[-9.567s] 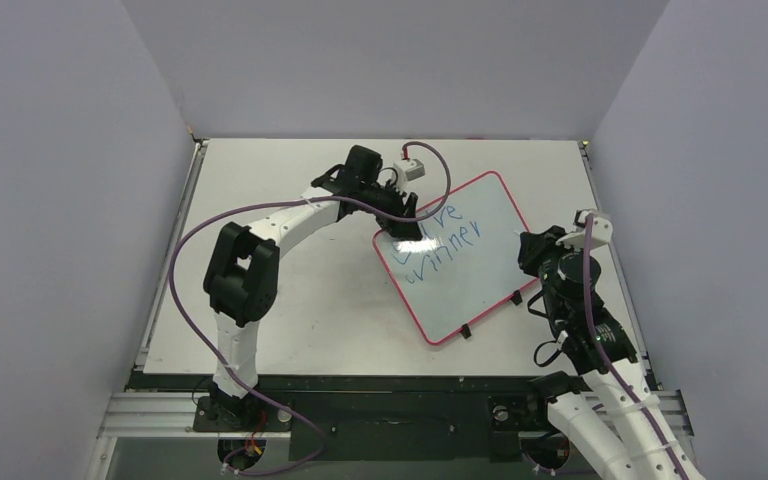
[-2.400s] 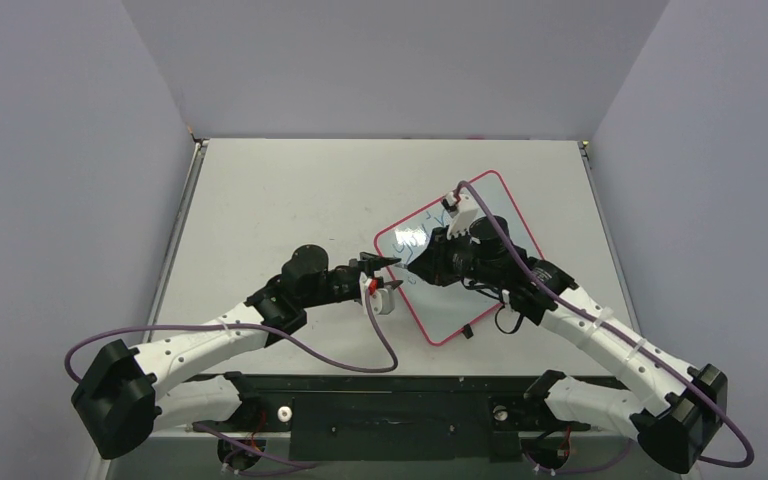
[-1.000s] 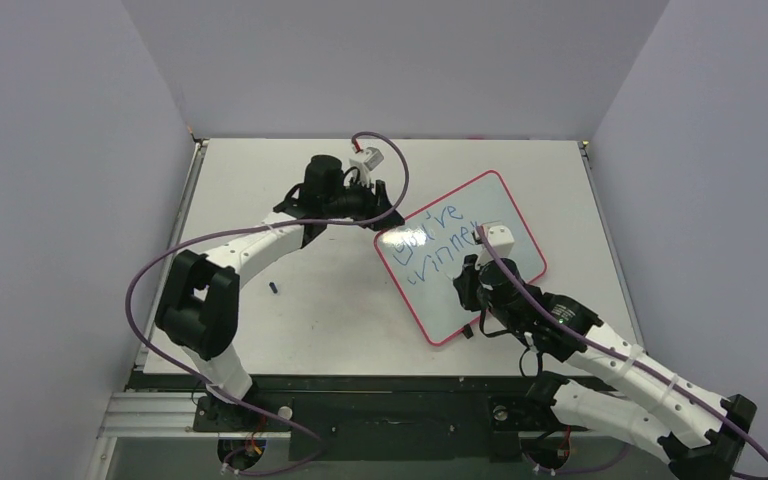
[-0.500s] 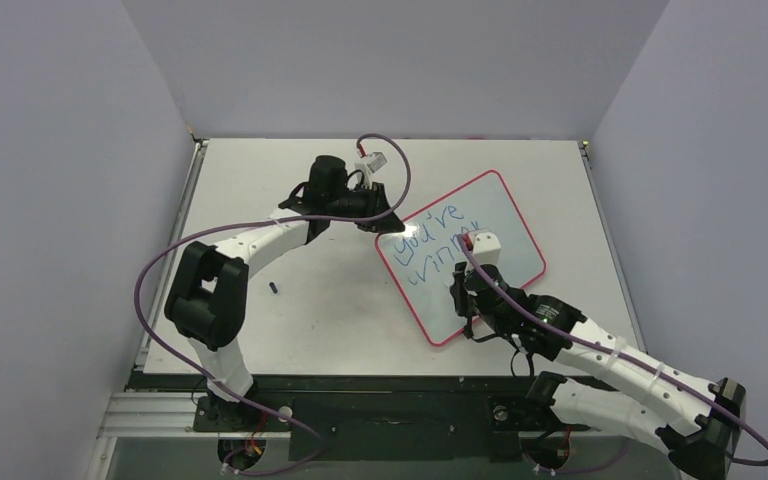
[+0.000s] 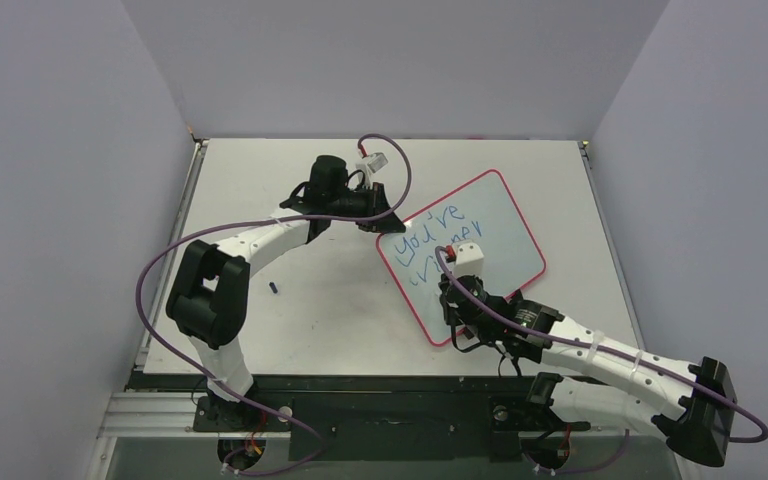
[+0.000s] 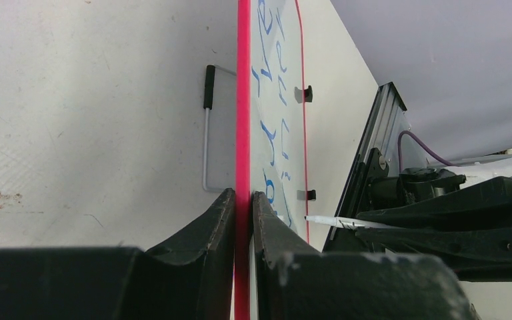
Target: Write a sentence on the whiteboard
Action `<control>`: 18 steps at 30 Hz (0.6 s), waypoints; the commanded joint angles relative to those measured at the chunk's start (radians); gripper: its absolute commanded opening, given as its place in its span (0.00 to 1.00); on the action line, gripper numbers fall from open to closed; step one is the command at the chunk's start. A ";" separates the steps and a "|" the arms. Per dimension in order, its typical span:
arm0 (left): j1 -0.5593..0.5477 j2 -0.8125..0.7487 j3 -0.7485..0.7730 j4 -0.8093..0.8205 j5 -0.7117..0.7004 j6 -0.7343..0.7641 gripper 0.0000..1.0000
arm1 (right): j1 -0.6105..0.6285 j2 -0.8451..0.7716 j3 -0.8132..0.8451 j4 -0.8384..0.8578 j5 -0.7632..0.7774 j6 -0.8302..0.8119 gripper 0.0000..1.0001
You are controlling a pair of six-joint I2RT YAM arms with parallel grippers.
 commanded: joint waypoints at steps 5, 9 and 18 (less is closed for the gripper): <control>-0.018 -0.019 0.037 0.028 0.029 0.043 0.00 | 0.019 0.034 -0.024 0.075 0.068 0.024 0.00; -0.018 -0.025 0.035 0.034 0.029 0.042 0.00 | 0.021 0.045 -0.044 0.077 0.072 0.041 0.00; -0.018 -0.033 0.034 0.041 0.030 0.041 0.00 | 0.052 0.012 -0.098 0.053 0.076 0.119 0.00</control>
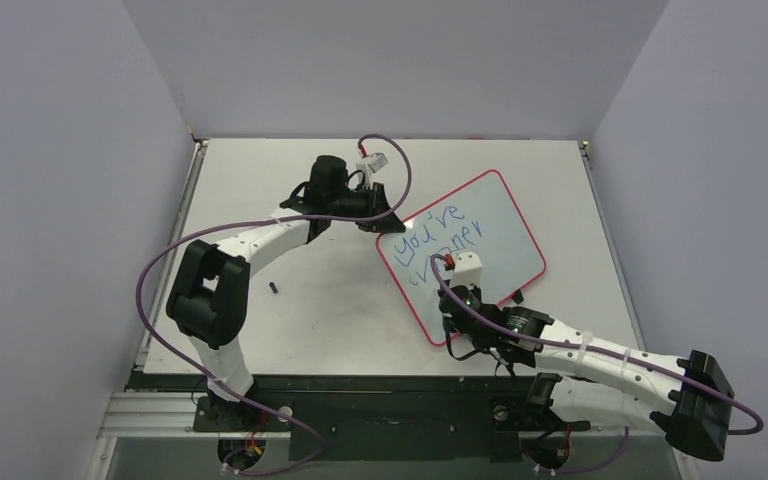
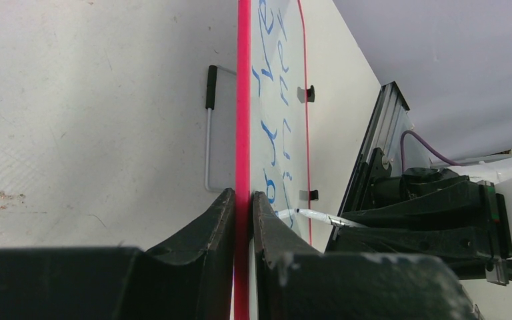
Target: Write a sentence on the whiteboard
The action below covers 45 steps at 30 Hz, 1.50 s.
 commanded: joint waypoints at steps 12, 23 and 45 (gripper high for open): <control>-0.020 -0.041 0.029 0.047 0.032 0.033 0.00 | 0.071 -0.109 -0.074 -0.055 0.007 0.167 0.00; -0.021 -0.050 0.026 0.028 0.011 0.068 0.18 | 0.070 -0.123 0.020 -0.091 0.034 0.145 0.00; 0.018 -0.230 0.067 -0.120 -0.075 0.269 0.48 | -0.047 -0.203 0.160 -0.141 -0.114 0.048 0.00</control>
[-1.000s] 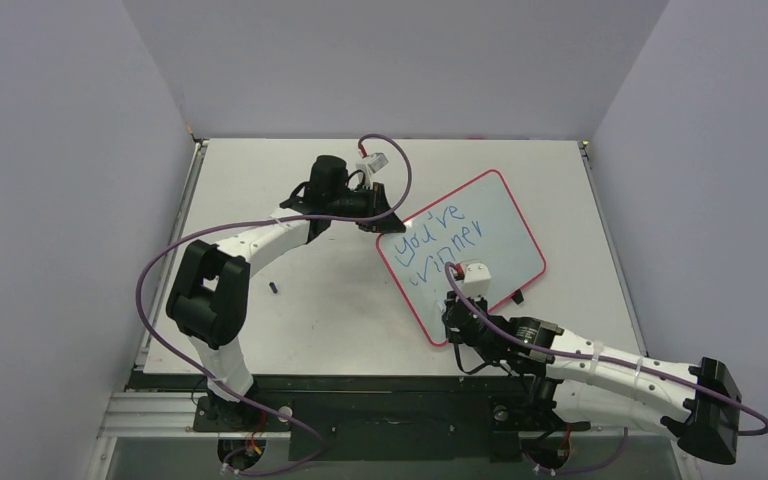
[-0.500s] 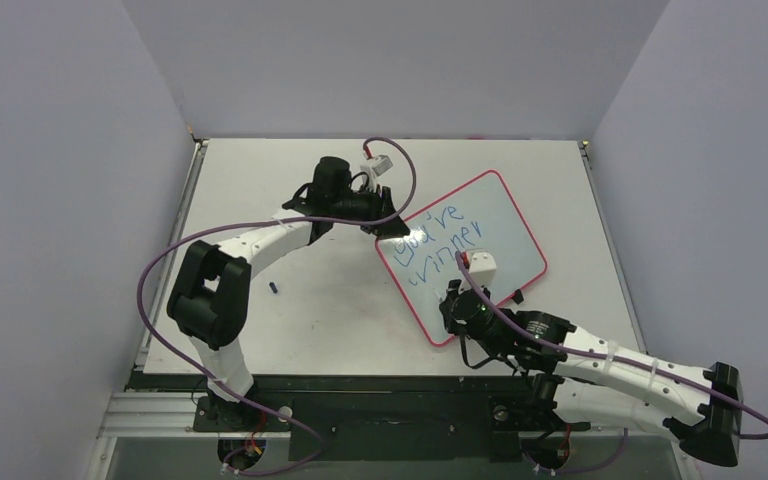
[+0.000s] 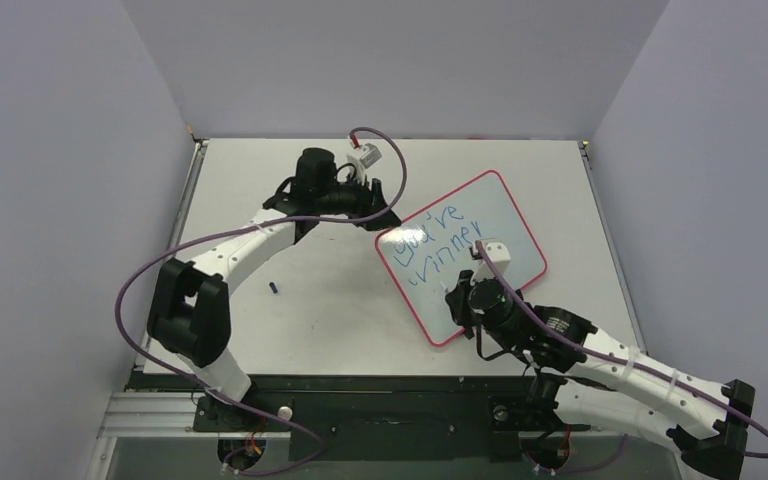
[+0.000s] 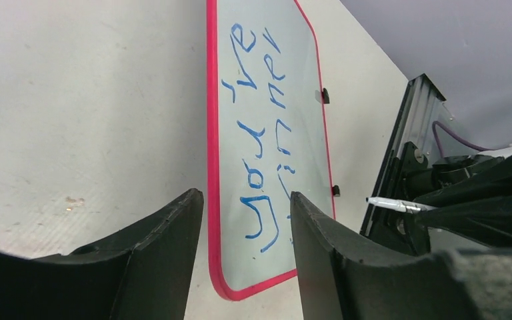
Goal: Write a sentence on the whiteboard
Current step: Write a sentence on the whiteboard, then pass from the right arm to the left
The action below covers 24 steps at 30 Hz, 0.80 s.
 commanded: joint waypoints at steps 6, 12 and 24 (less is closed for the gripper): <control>-0.010 -0.325 -0.035 -0.070 -0.119 0.403 0.52 | -0.205 -0.018 0.152 0.005 -0.299 -0.110 0.00; -0.145 -0.546 -0.302 0.064 -0.208 0.816 0.54 | -0.247 0.059 0.243 0.000 -0.496 -0.127 0.00; -0.229 -0.647 -0.511 0.160 0.013 1.141 0.55 | -0.248 0.197 0.347 0.002 -0.657 -0.131 0.00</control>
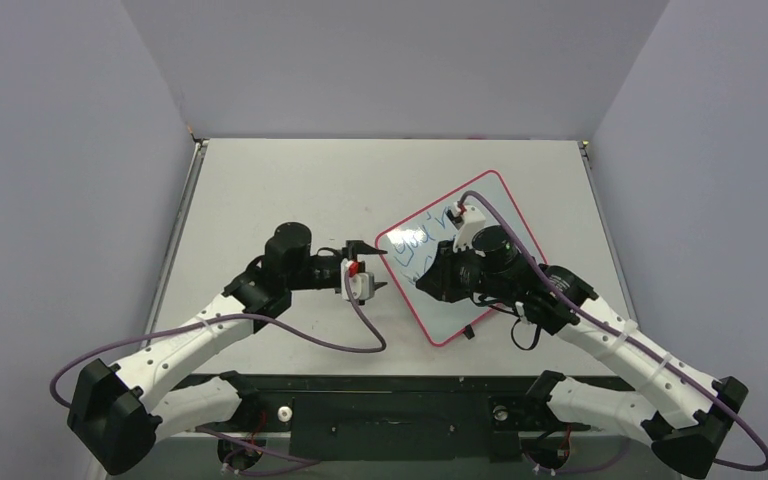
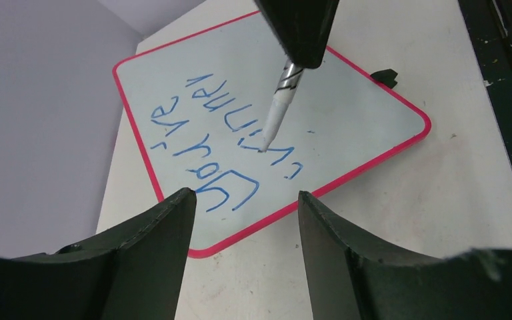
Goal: Write a sentence on the whiteboard
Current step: Pass from the right arm to the left
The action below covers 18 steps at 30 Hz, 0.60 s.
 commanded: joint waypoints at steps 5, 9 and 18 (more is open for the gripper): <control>-0.068 0.002 0.005 0.099 0.087 0.102 0.55 | -0.006 0.062 0.083 0.030 -0.081 -0.007 0.00; -0.092 0.028 0.004 0.112 0.084 0.081 0.53 | -0.005 0.090 0.100 0.042 -0.097 -0.006 0.00; -0.122 0.072 -0.009 0.230 0.026 -0.059 0.22 | -0.004 0.115 0.114 0.072 -0.123 0.000 0.00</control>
